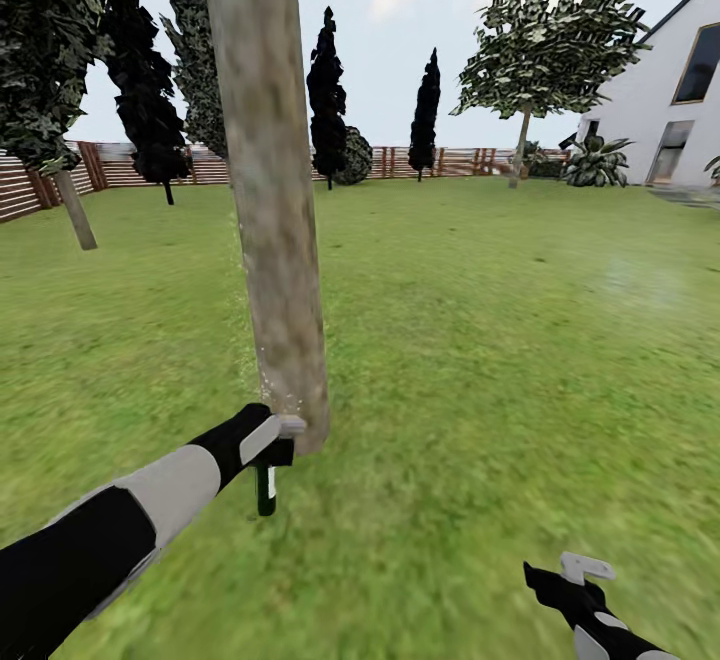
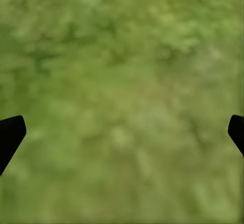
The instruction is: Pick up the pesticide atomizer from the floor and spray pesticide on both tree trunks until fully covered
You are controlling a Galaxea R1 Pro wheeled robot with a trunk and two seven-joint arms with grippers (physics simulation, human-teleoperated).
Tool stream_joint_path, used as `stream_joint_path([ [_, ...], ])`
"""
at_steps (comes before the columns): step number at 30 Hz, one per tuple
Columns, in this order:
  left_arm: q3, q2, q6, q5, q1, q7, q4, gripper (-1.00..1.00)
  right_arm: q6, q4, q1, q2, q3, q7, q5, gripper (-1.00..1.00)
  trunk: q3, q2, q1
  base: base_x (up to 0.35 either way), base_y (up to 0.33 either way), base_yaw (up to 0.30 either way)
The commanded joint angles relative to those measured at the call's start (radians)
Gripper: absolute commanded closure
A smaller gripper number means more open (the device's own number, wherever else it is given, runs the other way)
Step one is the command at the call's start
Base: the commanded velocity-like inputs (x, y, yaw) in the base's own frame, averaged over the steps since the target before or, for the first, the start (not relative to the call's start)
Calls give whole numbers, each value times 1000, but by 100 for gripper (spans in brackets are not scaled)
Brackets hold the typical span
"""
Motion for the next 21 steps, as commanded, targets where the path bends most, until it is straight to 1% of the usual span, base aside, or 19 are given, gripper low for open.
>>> stream_joint_path([
  [1,-8,13,65,5,-24,9,-38,100,-3,1,-1,-1,7,3,-10,-100,-1,0,0,0,0,0],
  [3,-8,36,165,5,-94,10,-74,100,-3,1,0,-1,8,3,-10,-100,-1,0,0,0,0,0],
  [5,-8,44,244,5,-148,11,-80,100,-3,1,-1,-1,7,3,-10,-100,-1,0,0,0,0,0],
  [7,-8,46,276,5,-217,12,-81,100,-3,1,-1,-1,7,3,-10,-100,-1,0,0,0,0,0],
  [8,-8,46,280,5,-244,12,-80,100,-3,1,-1,-1,8,3,-10,-100,-1,0,0,0,0,0],
  [10,-8,46,284,-2,-269,13,-80,100,-3,1,0,-1,8,3,-10,-100,-1,0,0,0,0,0],
  [11,-8,47,285,-16,-285,13,-80,100,-3,1,-1,-1,8,3,-10,-100,-1,0,0,0,0,0],
  [12,-8,47,286,-38,-305,13,-79,100,-3,1,-1,-1,8,3,-10,-100,-1,0,0,0,0,0],
  [13,-8,47,288,-50,-315,13,-78,100,-3,1,0,-1,8,3,-10,-100,-1,0,0,0,0,0],
  [16,-8,47,291,-57,-350,13,-77,100,-3,1,0,-1,8,3,-10,-100,-1,0,0,0,0,0],
  [18,-7,46,293,-58,-404,13,-77,100,-3,1,-1,-1,8,3,-10,-100,-1,0,0,0,0,0],
  [21,-6,45,294,-57,-445,12,-76,100,-3,1,-1,-1,8,3,-10,-100,-1,0,0,0,0,0],
])
